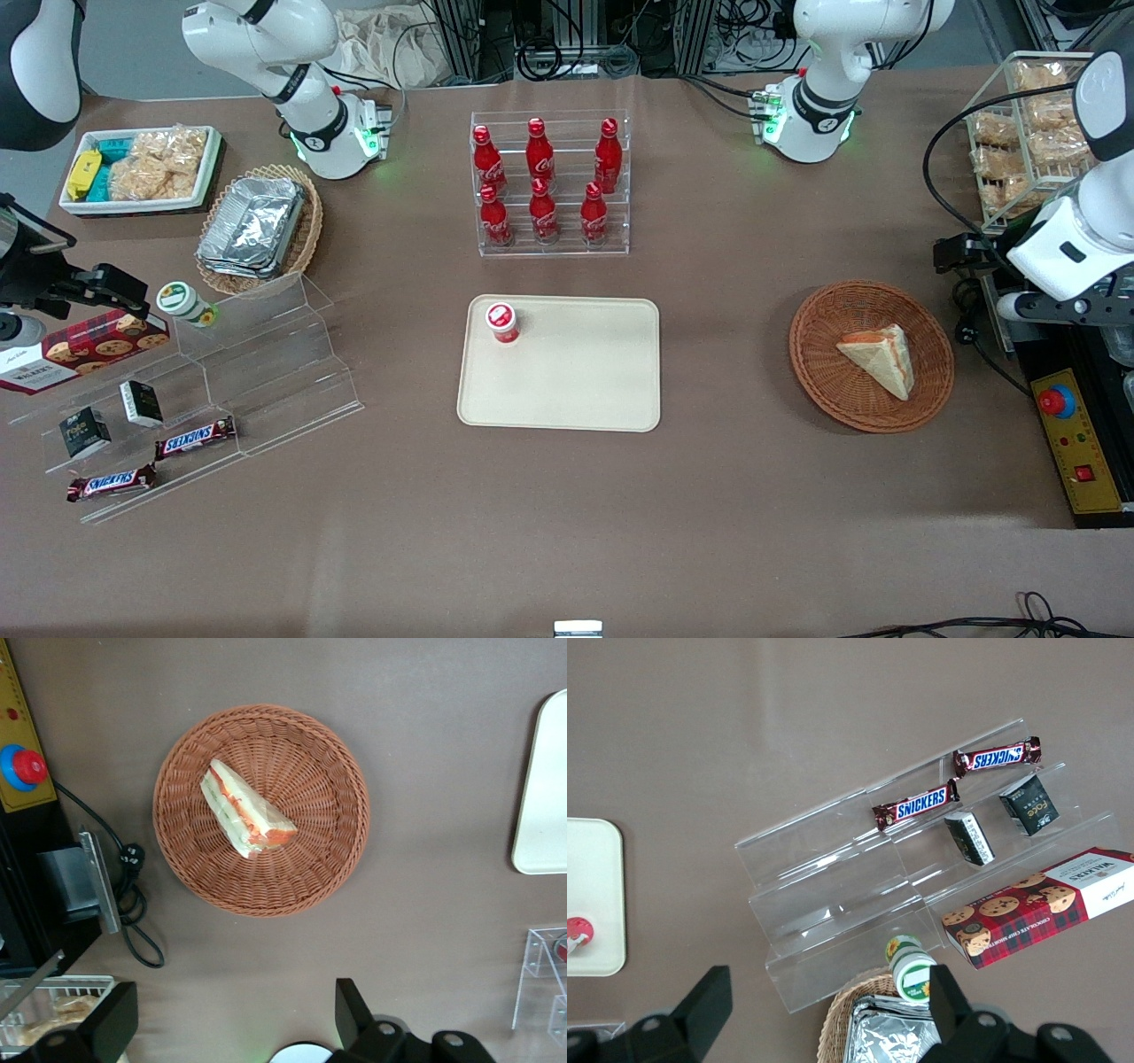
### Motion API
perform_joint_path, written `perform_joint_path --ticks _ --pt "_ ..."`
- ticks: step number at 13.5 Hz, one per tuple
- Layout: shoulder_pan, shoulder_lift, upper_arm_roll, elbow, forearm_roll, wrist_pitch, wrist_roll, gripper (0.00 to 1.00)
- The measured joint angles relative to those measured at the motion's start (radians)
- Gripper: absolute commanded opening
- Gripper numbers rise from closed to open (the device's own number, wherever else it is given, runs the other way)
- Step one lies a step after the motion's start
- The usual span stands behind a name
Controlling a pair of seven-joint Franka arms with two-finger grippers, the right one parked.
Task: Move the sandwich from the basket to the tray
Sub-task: 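Move the left gripper over the wrapped sandwich in the wicker basket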
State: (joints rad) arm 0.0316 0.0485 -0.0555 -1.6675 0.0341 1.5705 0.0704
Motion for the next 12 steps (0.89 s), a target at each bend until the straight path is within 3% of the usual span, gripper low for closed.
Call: perform_joint_path --ticks 4,7,12 --pt "0.003 0.010 0.004 0.002 0.002 0.000 0.001 1.00" --pt "0.020 0.025 0.025 -0.045 0.002 0.037 -0.113 1.00" --pt "0.038 0.025 0.070 -0.295 0.001 0.384 -0.414 1.00"
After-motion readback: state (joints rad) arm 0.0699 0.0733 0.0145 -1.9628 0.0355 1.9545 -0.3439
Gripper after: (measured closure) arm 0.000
